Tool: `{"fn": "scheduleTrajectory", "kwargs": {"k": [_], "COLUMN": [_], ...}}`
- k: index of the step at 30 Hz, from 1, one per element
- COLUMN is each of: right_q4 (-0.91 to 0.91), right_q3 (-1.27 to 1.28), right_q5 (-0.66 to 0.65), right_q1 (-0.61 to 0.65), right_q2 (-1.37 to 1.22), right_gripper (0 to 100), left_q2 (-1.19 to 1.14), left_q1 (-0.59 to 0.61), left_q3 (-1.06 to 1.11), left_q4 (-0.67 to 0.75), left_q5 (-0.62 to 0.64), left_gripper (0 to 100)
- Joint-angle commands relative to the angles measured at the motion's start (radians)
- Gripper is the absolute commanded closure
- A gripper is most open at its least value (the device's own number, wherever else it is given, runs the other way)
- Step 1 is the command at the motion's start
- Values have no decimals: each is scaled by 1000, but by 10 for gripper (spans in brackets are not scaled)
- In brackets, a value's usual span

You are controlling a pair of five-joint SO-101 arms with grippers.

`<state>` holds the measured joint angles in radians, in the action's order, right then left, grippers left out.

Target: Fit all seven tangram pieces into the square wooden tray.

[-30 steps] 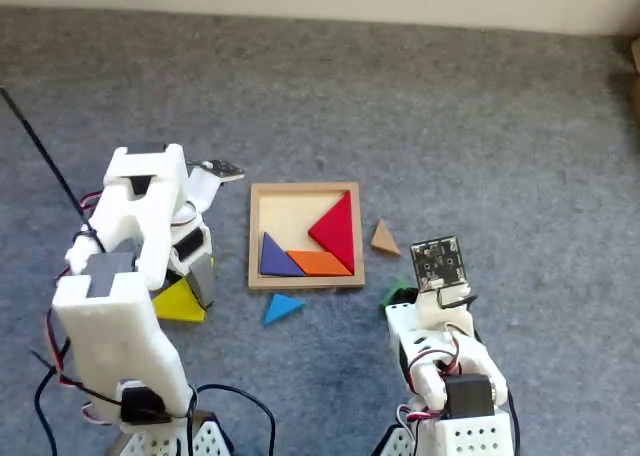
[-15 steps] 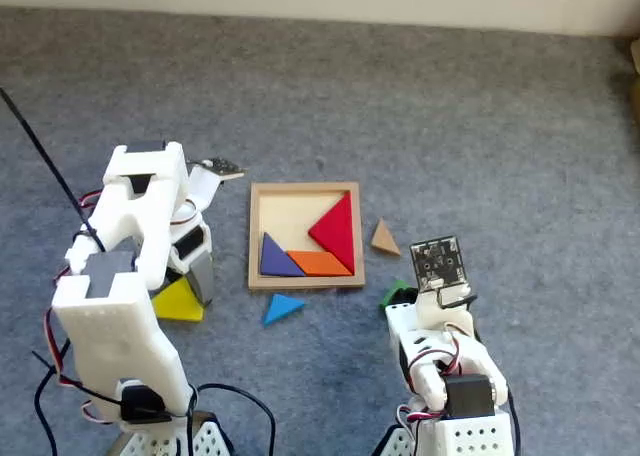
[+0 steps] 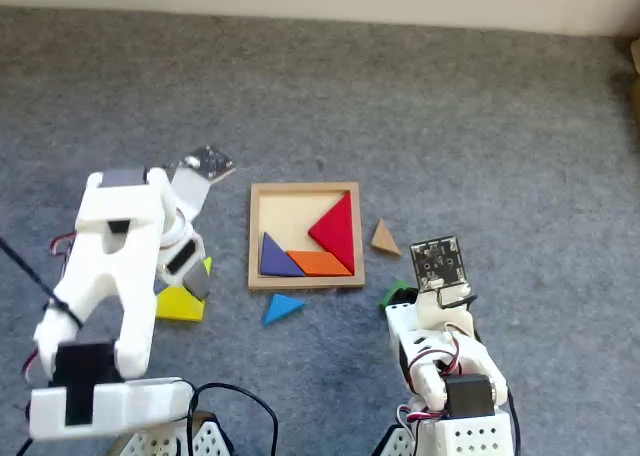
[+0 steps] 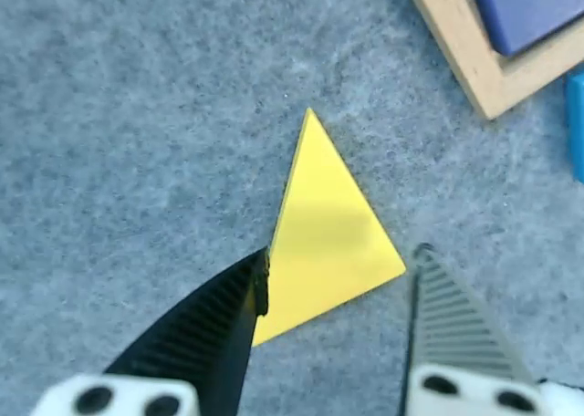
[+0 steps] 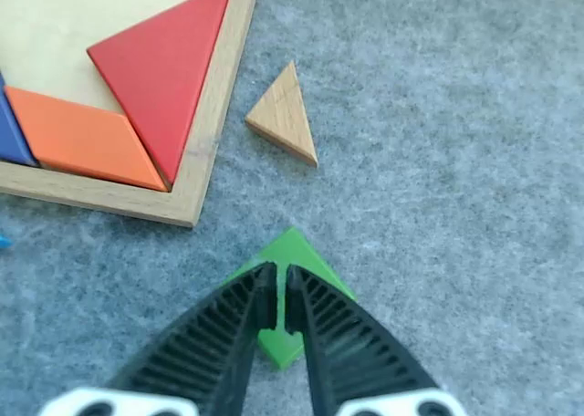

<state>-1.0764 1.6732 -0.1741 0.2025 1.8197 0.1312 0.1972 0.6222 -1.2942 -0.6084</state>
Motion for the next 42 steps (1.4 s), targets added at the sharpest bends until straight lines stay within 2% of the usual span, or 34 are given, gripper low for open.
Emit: {"fn": "scheduleTrajectory", "kwargs": {"k": [1, 5, 10, 18, 23, 33, 38, 42], "right_q4": [-8, -8, -8, -8, -8, -8, -8, -8], "right_q3": [151, 151, 151, 151, 151, 151, 151, 151], "right_q5": [-6, -6, -6, -6, -5, -5, -5, -5], "right_q1": [-8, -8, -8, -8, -8, -8, -8, -8], "right_q2": [5, 5, 5, 5, 5, 5, 5, 5], "right_gripper": [969, 969, 969, 969, 969, 969, 969, 969], "left_q2": [77, 54, -48, -91, -97, -88, -65, 39], "left_q1": [28, 59, 90, 102, 104, 104, 108, 102], "left_q3": [84, 101, 97, 77, 116, 128, 119, 153], "left_q4": [89, 157, 169, 175, 226, 253, 249, 247], "left_q5": [5, 3, -133, -157, -278, -276, -178, -170], "left_gripper": [671, 664, 667, 667, 714, 726, 726, 727]}}
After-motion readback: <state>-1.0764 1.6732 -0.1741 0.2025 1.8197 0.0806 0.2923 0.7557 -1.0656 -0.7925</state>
